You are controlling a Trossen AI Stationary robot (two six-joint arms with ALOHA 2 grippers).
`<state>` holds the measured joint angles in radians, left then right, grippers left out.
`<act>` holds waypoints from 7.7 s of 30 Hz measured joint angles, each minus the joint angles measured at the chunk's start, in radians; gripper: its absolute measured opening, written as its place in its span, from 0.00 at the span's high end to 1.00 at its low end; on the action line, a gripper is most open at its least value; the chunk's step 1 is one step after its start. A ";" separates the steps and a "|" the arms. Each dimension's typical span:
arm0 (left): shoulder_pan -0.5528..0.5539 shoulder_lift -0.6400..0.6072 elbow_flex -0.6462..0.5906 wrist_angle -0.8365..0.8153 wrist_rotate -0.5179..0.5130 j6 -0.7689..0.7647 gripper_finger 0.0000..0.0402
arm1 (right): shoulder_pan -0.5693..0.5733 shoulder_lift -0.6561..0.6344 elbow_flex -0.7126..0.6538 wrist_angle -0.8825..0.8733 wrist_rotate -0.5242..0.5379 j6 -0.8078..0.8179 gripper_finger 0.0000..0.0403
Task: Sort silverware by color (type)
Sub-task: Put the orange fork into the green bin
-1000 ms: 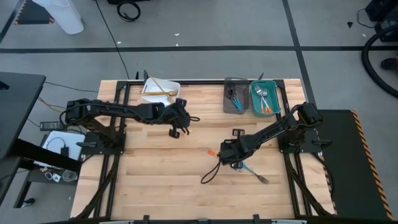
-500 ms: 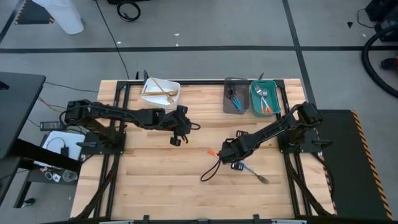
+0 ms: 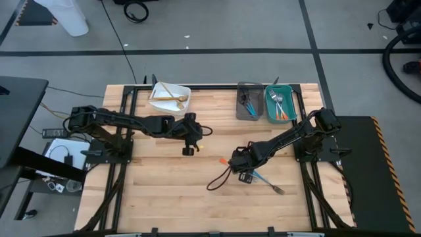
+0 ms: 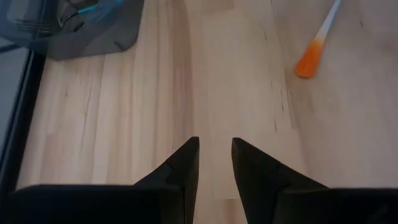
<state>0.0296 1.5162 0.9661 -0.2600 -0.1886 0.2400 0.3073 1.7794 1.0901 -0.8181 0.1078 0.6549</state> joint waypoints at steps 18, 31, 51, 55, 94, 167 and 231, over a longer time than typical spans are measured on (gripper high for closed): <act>0.002 0.000 0.000 -0.047 -0.009 -0.178 0.75 | 0.032 0.000 0.000 0.157 -0.024 0.066 0.60; 0.001 0.000 0.000 -0.052 -0.009 -0.203 0.75 | 0.038 0.002 -0.085 0.252 -0.010 0.113 0.60; -0.023 0.000 0.000 -0.037 0.170 -0.068 0.74 | 0.037 -0.002 -0.121 0.284 0.007 0.068 0.92; -0.039 0.010 0.000 0.002 0.171 -0.061 0.74 | 0.037 -0.007 -0.123 0.284 0.019 0.054 0.97; -0.002 0.217 0.000 0.424 0.312 -0.667 0.56 | 0.042 -0.099 -0.012 0.083 0.634 -0.813 0.96; 0.142 0.244 0.000 0.778 0.260 -0.332 0.97 | 0.131 -0.434 0.008 0.020 0.848 -0.102 0.50; 0.130 0.236 0.000 1.414 -0.054 0.104 0.97 | -0.183 -0.654 -0.208 1.063 0.577 -0.817 0.61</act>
<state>0.1600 1.7519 0.9657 1.1538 -0.2425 0.3439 0.1245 1.1253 0.8825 0.2448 0.6847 -0.1618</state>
